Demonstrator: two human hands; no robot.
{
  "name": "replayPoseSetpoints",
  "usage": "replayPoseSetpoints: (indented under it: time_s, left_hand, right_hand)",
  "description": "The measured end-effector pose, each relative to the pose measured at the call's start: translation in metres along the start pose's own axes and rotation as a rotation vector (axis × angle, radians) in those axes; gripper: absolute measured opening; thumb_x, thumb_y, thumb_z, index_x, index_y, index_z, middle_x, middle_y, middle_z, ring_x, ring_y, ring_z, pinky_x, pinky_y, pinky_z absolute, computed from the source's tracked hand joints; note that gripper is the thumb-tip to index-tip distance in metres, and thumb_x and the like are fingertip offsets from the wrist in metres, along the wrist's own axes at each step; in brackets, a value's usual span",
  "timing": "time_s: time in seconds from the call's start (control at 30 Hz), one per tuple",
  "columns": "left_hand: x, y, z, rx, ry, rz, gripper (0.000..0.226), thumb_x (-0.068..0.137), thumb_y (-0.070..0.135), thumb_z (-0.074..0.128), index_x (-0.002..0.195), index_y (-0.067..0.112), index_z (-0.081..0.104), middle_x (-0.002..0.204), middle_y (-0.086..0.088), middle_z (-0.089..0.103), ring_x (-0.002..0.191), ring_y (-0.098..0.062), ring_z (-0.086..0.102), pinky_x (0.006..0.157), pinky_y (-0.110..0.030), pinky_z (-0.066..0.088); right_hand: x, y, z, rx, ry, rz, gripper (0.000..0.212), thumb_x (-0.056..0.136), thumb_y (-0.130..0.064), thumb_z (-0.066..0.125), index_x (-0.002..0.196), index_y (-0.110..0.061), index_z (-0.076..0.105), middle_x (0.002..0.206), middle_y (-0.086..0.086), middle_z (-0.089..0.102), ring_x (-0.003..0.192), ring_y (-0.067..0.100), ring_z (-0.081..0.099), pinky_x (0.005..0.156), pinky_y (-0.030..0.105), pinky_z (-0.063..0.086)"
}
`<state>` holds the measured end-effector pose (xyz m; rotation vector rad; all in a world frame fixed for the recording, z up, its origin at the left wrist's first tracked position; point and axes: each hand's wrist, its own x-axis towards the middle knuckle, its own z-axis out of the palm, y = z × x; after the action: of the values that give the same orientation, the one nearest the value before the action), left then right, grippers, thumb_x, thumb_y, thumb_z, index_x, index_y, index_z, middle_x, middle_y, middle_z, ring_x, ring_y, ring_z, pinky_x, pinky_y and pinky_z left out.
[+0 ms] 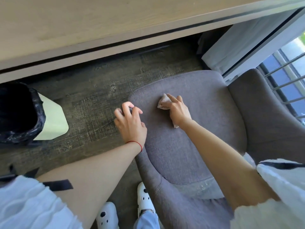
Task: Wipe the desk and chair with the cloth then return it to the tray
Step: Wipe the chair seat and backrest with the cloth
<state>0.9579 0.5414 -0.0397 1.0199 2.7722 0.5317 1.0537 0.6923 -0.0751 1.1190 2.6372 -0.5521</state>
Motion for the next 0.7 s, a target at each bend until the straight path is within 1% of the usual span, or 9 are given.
replayPoseSetpoints:
  time_s: [0.1, 0.17, 0.23, 0.3, 0.4, 0.5, 0.57, 0.63, 0.7]
  left_hand:
    - [0.000, 0.000, 0.002, 0.041, 0.020, 0.006, 0.037, 0.063, 0.003, 0.062, 0.094, 0.021, 0.051, 0.118, -0.003, 0.046, 0.103, -0.030, 0.040, 0.078, -0.039, 0.040]
    - [0.000, -0.001, 0.002, 0.053, 0.036, 0.004, 0.037, 0.063, 0.003, 0.062, 0.094, 0.020, 0.050, 0.118, -0.003, 0.046, 0.102, -0.029, 0.040, 0.077, -0.039, 0.039]
    - [0.000, -0.001, 0.001, 0.050, 0.037, 0.008, 0.037, 0.062, 0.003, 0.062, 0.093, 0.020, 0.050, 0.117, -0.004, 0.046, 0.101, -0.030, 0.041, 0.076, -0.039, 0.039]
    - [-0.001, 0.001, -0.002, 0.051, 0.011, 0.003, 0.035, 0.064, 0.006, 0.061, 0.094, 0.019, 0.050, 0.118, -0.004, 0.046, 0.101, -0.031, 0.041, 0.078, -0.040, 0.040]
    - [-0.004, 0.002, -0.010, 0.066, -0.055, 0.010, 0.031, 0.069, 0.012, 0.060, 0.099, 0.016, 0.051, 0.122, -0.005, 0.044, 0.102, -0.032, 0.040, 0.082, -0.041, 0.042]
    - [-0.004, 0.001, -0.027, 0.060, -0.191, 0.038, 0.035, 0.076, 0.019, 0.060, 0.111, 0.013, 0.053, 0.130, -0.006, 0.039, 0.109, -0.034, 0.036, 0.089, -0.044, 0.039]
    - [-0.008, 0.005, -0.048, 0.047, -0.278, 0.028, 0.039, 0.080, 0.022, 0.060, 0.117, 0.014, 0.053, 0.133, -0.007, 0.038, 0.115, -0.034, 0.033, 0.095, -0.045, 0.034]
    - [-0.019, 0.017, -0.077, -0.015, -0.317, -0.039, 0.035, 0.083, 0.024, 0.059, 0.117, 0.018, 0.056, 0.131, -0.007, 0.043, 0.119, -0.033, 0.034, 0.097, -0.045, 0.034]
    - [-0.037, 0.036, -0.109, -0.234, -0.391, -0.122, 0.027, 0.085, 0.022, 0.057, 0.112, 0.019, 0.062, 0.128, -0.008, 0.054, 0.120, -0.032, 0.043, 0.100, -0.041, 0.039]
  right_hand:
    - [-0.007, -0.020, 0.015, -0.055, -0.113, 0.020, 0.040, 0.090, 0.004, 0.043, 0.126, -0.006, 0.058, 0.121, 0.017, 0.047, 0.124, 0.033, 0.040, 0.092, 0.041, 0.048]
    - [-0.012, -0.022, 0.010, -0.054, -0.138, 0.027, 0.035, 0.091, -0.001, 0.044, 0.121, -0.008, 0.061, 0.104, 0.013, 0.046, 0.120, 0.033, 0.043, 0.092, 0.040, 0.048]
    - [-0.018, -0.013, -0.005, 0.019, -0.127, 0.044, 0.038, 0.090, -0.002, 0.045, 0.121, -0.014, 0.063, 0.109, 0.013, 0.047, 0.111, 0.032, 0.050, 0.091, 0.039, 0.050]
    - [-0.027, -0.002, -0.022, 0.124, -0.024, 0.086, 0.045, 0.085, 0.005, 0.045, 0.119, -0.017, 0.066, 0.113, 0.012, 0.054, 0.100, 0.030, 0.053, 0.090, 0.038, 0.051]
    - [-0.046, 0.005, -0.049, 0.287, 0.171, 0.126, 0.053, 0.077, 0.012, 0.042, 0.113, -0.014, 0.071, 0.113, 0.017, 0.070, 0.107, 0.033, 0.056, 0.092, 0.039, 0.049]
    - [-0.070, 0.003, -0.080, 0.475, 0.245, 0.174, 0.049, 0.075, 0.012, 0.046, 0.111, -0.010, 0.071, 0.112, 0.014, 0.072, 0.109, 0.036, 0.061, 0.097, 0.039, 0.048]
    - [-0.090, -0.002, -0.106, 0.612, 0.285, 0.224, 0.045, 0.077, 0.007, 0.049, 0.113, -0.012, 0.069, 0.111, 0.011, 0.072, 0.103, 0.028, 0.064, 0.090, 0.034, 0.052]
    - [-0.115, -0.008, -0.139, 0.804, 0.335, 0.312, 0.042, 0.082, 0.001, 0.049, 0.116, -0.017, 0.067, 0.111, 0.006, 0.070, 0.095, 0.018, 0.065, 0.074, 0.024, 0.053]
    - [-0.145, -0.017, -0.172, 1.004, 0.400, 0.407, 0.038, 0.086, -0.004, 0.049, 0.117, -0.020, 0.066, 0.108, 0.004, 0.069, 0.092, 0.016, 0.065, 0.071, 0.023, 0.054]
